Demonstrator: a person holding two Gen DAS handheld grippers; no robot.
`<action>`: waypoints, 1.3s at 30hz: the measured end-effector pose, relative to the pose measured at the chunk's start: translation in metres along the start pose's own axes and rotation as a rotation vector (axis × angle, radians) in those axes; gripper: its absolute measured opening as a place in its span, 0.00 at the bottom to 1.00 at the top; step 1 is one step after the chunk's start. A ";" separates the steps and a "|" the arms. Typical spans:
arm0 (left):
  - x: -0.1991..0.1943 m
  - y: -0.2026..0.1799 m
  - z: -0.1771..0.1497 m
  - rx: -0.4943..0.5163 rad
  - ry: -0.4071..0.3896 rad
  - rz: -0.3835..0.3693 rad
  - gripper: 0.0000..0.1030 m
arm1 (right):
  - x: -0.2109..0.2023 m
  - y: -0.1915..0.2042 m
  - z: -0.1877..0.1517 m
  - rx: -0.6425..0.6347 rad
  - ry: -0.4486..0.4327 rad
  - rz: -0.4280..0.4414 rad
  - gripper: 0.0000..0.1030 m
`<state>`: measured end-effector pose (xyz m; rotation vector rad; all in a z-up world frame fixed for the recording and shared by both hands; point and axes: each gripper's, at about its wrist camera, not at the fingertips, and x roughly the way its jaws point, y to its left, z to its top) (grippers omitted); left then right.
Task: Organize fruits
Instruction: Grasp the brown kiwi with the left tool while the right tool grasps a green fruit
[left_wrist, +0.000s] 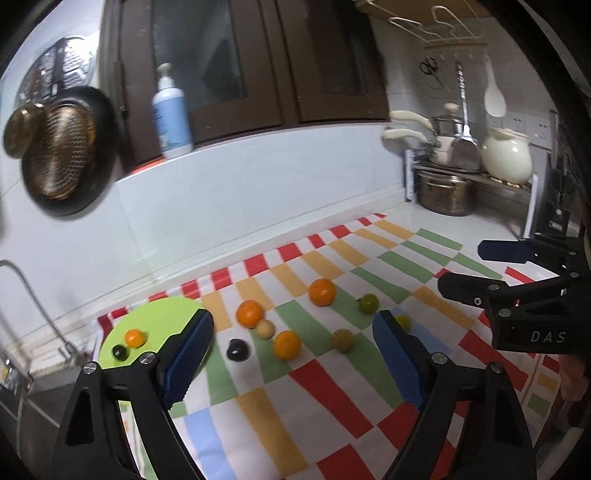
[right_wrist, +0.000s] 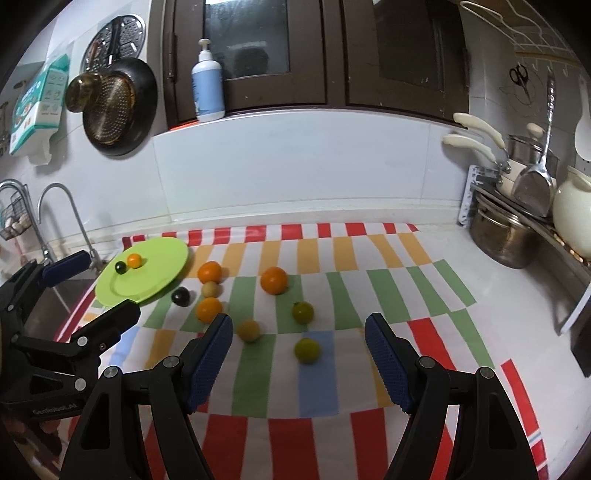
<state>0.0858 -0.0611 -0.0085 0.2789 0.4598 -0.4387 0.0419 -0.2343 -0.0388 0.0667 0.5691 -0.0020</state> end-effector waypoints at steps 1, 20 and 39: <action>0.004 -0.001 0.000 0.006 0.002 -0.011 0.85 | 0.002 -0.001 0.000 -0.002 0.004 -0.001 0.72; 0.097 -0.023 -0.025 0.093 0.184 -0.221 0.53 | 0.075 -0.012 -0.025 -0.017 0.177 0.033 0.58; 0.152 -0.028 -0.033 0.065 0.321 -0.258 0.35 | 0.127 -0.018 -0.038 0.034 0.290 0.113 0.36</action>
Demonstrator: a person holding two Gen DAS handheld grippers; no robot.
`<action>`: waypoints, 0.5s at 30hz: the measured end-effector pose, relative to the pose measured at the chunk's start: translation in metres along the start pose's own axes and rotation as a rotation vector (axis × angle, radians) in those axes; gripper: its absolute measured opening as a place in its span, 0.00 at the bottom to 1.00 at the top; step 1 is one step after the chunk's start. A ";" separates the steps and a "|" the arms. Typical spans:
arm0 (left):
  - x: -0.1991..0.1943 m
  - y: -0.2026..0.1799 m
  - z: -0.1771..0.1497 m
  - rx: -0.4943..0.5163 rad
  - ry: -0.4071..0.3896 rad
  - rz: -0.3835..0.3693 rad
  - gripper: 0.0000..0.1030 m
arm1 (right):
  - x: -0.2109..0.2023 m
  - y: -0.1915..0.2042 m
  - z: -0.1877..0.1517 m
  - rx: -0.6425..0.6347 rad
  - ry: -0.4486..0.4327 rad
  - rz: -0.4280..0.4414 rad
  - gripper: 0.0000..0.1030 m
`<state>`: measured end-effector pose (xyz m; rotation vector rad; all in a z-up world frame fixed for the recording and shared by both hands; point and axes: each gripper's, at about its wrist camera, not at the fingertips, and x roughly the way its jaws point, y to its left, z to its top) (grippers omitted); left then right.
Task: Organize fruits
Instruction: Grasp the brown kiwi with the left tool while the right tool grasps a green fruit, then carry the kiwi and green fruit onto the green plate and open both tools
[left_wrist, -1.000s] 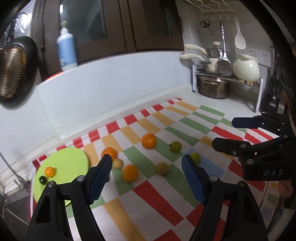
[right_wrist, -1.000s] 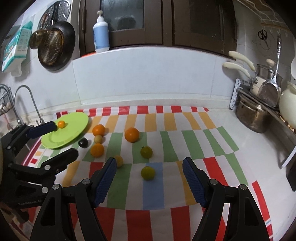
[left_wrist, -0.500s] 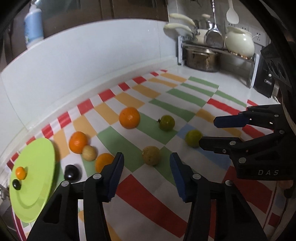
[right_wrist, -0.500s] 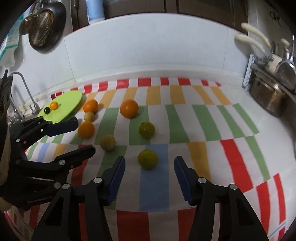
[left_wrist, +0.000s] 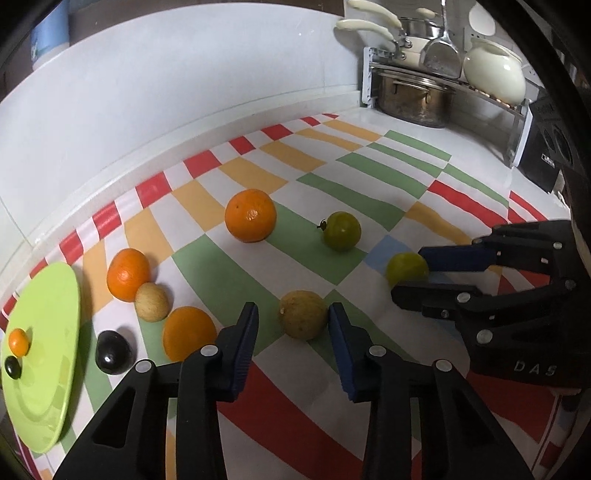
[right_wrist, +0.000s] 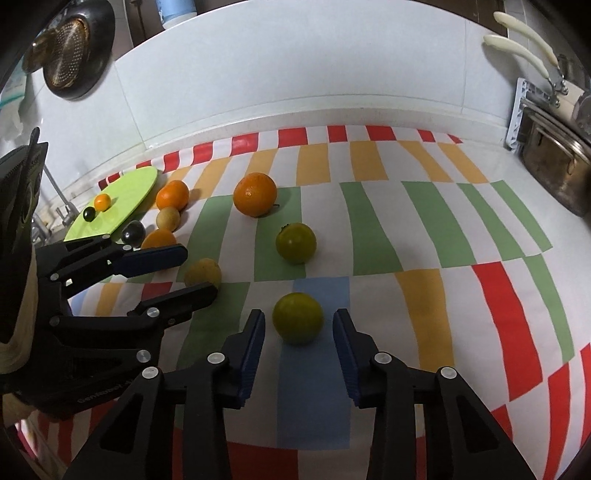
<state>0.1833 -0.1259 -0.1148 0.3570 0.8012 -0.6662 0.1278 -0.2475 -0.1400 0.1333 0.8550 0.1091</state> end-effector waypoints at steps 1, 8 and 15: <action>0.001 0.000 0.000 -0.007 0.003 -0.005 0.34 | 0.001 0.000 0.000 0.001 0.004 0.003 0.36; 0.004 -0.001 0.001 -0.027 0.009 -0.009 0.28 | 0.005 -0.003 0.000 -0.002 0.005 0.007 0.30; -0.015 0.002 -0.001 -0.066 -0.002 0.019 0.28 | -0.003 0.001 0.003 -0.003 -0.006 0.016 0.29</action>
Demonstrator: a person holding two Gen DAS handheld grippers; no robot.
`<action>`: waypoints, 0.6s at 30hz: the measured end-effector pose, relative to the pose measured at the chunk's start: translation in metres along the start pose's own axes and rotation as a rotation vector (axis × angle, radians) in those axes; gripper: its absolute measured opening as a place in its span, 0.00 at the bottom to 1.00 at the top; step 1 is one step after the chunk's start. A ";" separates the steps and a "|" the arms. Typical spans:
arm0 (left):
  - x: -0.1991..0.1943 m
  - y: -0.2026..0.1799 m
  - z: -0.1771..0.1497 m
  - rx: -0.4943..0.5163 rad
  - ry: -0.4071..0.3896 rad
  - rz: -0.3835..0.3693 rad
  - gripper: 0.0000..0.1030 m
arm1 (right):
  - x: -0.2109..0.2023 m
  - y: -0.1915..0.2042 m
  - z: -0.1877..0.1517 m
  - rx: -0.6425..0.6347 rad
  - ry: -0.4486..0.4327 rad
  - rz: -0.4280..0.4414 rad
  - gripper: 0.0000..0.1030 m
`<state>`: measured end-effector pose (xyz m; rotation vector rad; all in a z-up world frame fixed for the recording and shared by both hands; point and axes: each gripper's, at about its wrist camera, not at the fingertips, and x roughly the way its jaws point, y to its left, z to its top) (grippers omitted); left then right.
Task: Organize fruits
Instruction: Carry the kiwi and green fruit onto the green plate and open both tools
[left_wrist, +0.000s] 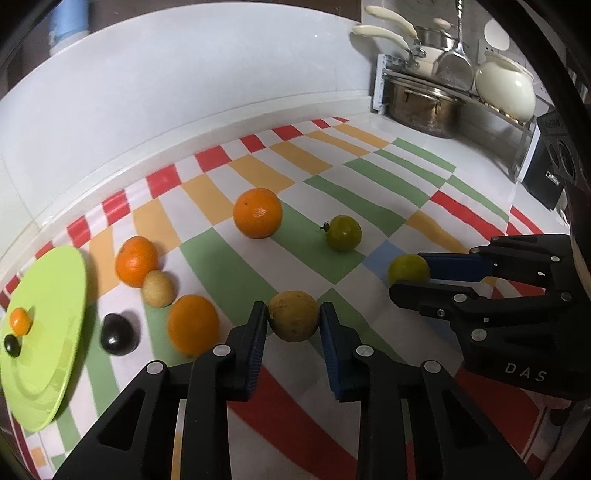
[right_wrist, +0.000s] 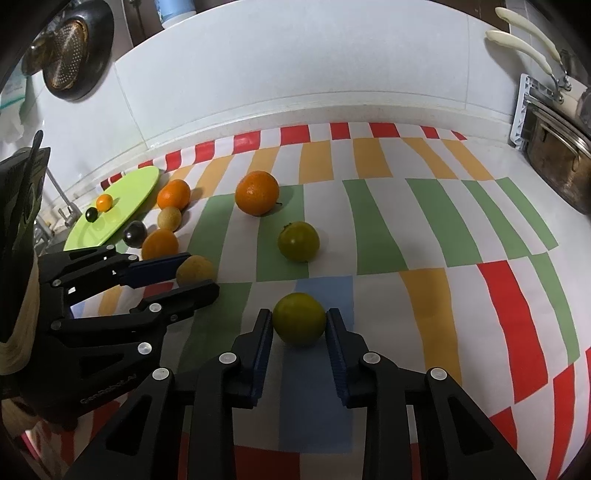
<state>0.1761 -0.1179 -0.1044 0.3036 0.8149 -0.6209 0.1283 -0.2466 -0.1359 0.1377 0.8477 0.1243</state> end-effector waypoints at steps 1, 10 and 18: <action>-0.003 0.001 0.000 -0.007 -0.002 0.005 0.28 | -0.003 0.001 0.000 -0.003 -0.004 0.001 0.29; -0.043 0.008 -0.003 -0.063 -0.062 0.055 0.28 | -0.030 0.024 0.010 -0.049 -0.066 0.022 0.29; -0.076 0.022 -0.008 -0.124 -0.108 0.124 0.28 | -0.050 0.048 0.019 -0.097 -0.123 0.061 0.29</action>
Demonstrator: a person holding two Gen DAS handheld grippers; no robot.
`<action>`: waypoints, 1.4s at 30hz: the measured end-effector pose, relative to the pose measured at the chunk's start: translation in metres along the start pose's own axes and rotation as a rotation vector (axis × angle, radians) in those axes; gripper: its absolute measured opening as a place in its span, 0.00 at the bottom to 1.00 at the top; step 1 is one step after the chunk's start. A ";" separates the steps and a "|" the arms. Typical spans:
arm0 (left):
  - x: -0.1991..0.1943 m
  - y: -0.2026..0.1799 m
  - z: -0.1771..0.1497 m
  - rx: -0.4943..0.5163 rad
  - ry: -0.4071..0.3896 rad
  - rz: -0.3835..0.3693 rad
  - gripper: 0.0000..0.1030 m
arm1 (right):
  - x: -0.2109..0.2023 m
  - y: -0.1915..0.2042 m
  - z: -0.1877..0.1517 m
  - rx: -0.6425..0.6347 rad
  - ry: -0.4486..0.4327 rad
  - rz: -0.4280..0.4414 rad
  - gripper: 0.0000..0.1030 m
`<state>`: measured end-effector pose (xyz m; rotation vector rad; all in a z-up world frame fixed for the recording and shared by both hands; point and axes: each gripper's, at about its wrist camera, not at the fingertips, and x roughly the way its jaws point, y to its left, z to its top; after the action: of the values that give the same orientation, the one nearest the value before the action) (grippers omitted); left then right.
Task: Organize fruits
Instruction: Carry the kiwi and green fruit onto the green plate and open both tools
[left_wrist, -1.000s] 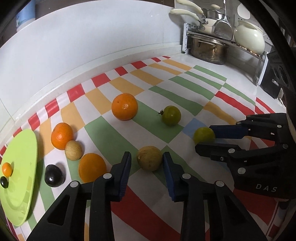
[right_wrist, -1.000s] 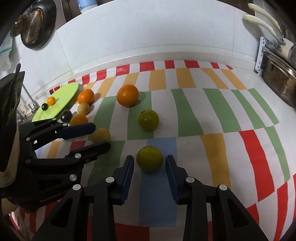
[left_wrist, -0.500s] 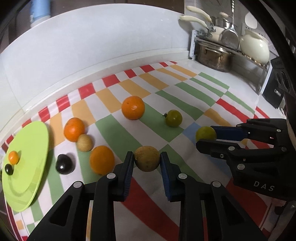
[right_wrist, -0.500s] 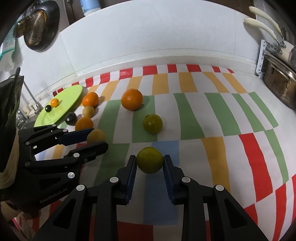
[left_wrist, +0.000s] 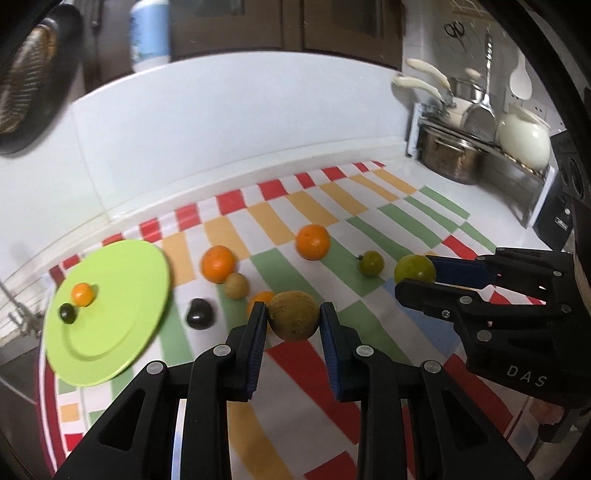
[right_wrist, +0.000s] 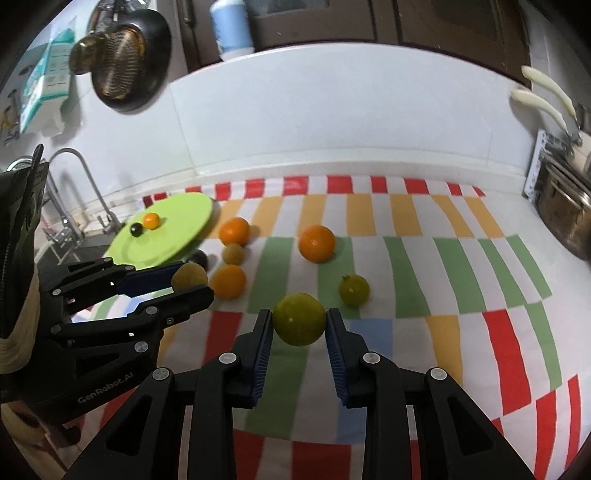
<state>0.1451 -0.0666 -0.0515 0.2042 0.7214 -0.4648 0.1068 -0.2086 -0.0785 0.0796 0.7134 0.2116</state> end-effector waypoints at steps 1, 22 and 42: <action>-0.004 0.003 0.000 -0.010 -0.005 0.010 0.28 | -0.001 0.003 0.001 -0.005 -0.006 0.004 0.29; -0.066 0.075 -0.009 -0.180 -0.103 0.234 0.28 | -0.003 0.086 0.045 -0.158 -0.114 0.174 0.29; -0.061 0.140 -0.023 -0.258 -0.095 0.356 0.28 | 0.049 0.149 0.081 -0.235 -0.102 0.289 0.29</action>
<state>0.1581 0.0847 -0.0241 0.0645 0.6285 -0.0403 0.1711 -0.0529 -0.0273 -0.0314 0.5692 0.5626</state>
